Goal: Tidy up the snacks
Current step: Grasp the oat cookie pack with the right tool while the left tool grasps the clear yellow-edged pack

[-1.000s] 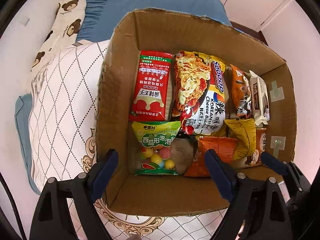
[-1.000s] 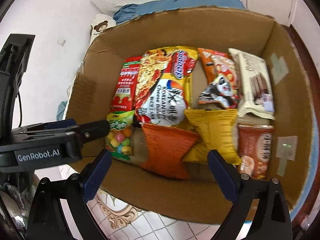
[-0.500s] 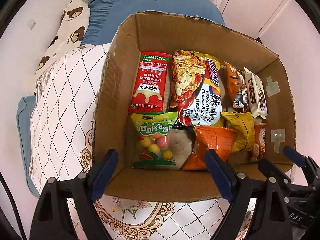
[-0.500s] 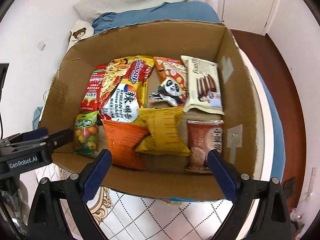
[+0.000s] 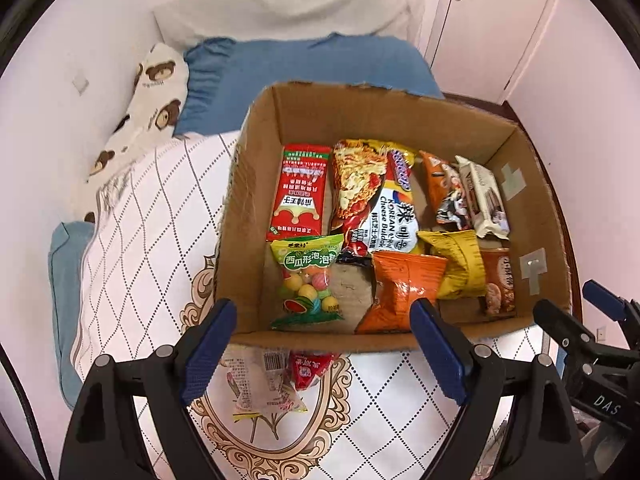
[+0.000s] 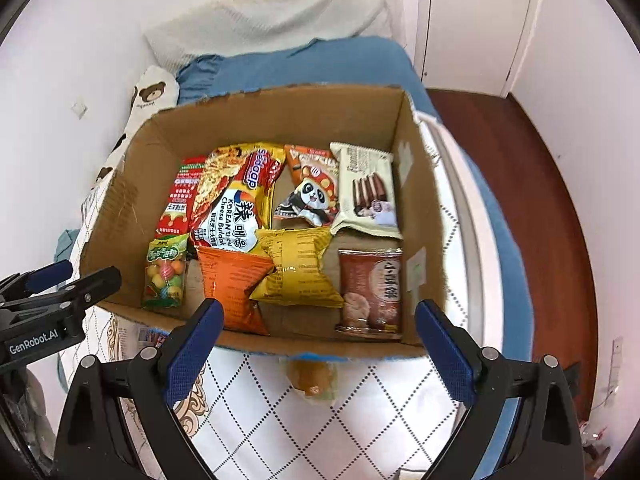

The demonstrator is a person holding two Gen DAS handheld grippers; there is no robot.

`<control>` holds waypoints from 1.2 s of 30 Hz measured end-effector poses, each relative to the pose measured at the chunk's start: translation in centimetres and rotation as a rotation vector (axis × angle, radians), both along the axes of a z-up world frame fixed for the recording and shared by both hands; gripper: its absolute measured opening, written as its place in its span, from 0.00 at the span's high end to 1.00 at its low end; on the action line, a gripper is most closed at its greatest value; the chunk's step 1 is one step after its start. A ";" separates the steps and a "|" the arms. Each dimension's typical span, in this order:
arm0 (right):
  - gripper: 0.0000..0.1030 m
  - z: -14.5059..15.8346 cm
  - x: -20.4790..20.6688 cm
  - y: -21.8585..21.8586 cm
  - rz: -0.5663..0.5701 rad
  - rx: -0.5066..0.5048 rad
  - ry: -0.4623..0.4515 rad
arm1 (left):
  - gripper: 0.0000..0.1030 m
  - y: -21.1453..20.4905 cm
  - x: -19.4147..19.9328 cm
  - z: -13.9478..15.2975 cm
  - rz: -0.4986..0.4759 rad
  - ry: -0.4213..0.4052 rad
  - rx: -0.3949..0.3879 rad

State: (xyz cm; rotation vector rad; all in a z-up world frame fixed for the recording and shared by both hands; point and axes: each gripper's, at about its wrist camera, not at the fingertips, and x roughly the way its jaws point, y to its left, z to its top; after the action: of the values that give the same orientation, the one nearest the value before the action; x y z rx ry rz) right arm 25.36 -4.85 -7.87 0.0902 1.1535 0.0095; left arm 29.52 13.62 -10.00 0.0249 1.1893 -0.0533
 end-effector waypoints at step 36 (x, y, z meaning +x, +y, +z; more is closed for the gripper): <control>0.32 -11.5 -21.1 -11.9 -0.361 0.198 0.244 | 0.14 4.0 -14.9 -7.7 0.070 0.100 0.040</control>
State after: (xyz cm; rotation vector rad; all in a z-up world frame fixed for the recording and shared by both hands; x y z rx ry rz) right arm 4.29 -16.72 -19.33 0.4854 1.3643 -0.2124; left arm 14.65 17.65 -17.74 0.0163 1.2906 0.0312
